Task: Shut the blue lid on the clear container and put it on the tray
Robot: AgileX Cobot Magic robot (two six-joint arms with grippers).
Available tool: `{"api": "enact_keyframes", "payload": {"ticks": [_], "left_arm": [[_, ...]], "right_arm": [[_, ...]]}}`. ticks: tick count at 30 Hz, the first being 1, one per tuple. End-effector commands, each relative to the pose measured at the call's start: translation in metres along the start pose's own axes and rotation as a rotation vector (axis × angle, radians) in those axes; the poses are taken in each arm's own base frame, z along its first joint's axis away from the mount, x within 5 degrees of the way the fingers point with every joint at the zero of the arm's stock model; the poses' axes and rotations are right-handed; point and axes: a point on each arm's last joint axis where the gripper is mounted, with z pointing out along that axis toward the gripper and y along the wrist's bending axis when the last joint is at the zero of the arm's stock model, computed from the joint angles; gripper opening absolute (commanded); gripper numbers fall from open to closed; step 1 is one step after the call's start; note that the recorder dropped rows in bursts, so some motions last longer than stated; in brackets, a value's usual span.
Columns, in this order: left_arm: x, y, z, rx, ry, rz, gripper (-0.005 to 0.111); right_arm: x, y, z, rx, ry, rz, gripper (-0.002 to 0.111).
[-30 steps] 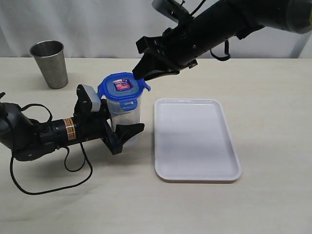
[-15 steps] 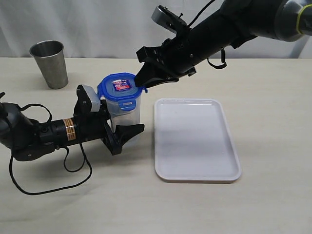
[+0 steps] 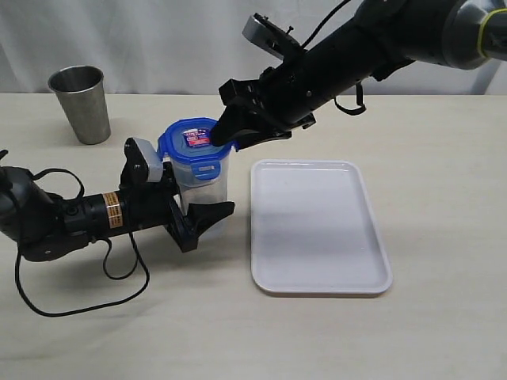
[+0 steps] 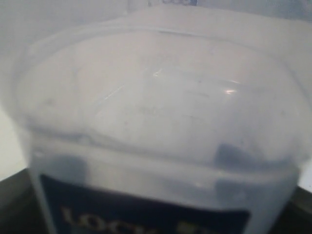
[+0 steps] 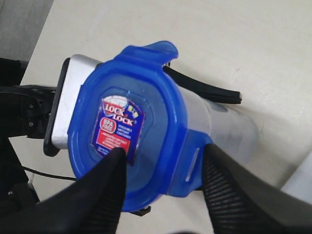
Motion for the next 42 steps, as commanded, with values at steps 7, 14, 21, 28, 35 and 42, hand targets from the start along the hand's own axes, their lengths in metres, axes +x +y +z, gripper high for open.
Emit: {"api": "enact_keyframes", "payload": {"ticks": [7,14,21,28,35,42], "left_arm": [[-0.002,-0.002,0.001,0.032,-0.016,0.018,0.0],[-0.002,-0.002,0.001,0.032,-0.016,0.018,0.0],[-0.003,-0.001,0.001,0.024,-0.018,0.014,0.0],[-0.003,0.001,0.001,0.007,-0.022,0.008,0.0],[-0.003,0.001,0.001,0.007,-0.022,0.008,0.0],[-0.003,0.001,0.001,0.007,-0.022,0.008,0.0]], "right_arm": [[0.013,0.001,0.035,-0.07,0.121,0.037,0.042],[0.009,0.0,0.029,-0.058,0.11,0.022,0.042],[-0.005,0.013,0.009,-0.044,0.063,-0.048,0.042],[-0.012,0.024,-0.022,-0.005,-0.021,-0.106,0.057],[-0.014,0.059,-0.063,0.021,-0.118,-0.385,0.058],[0.008,0.088,-0.037,0.272,0.14,-0.87,0.042]]}}
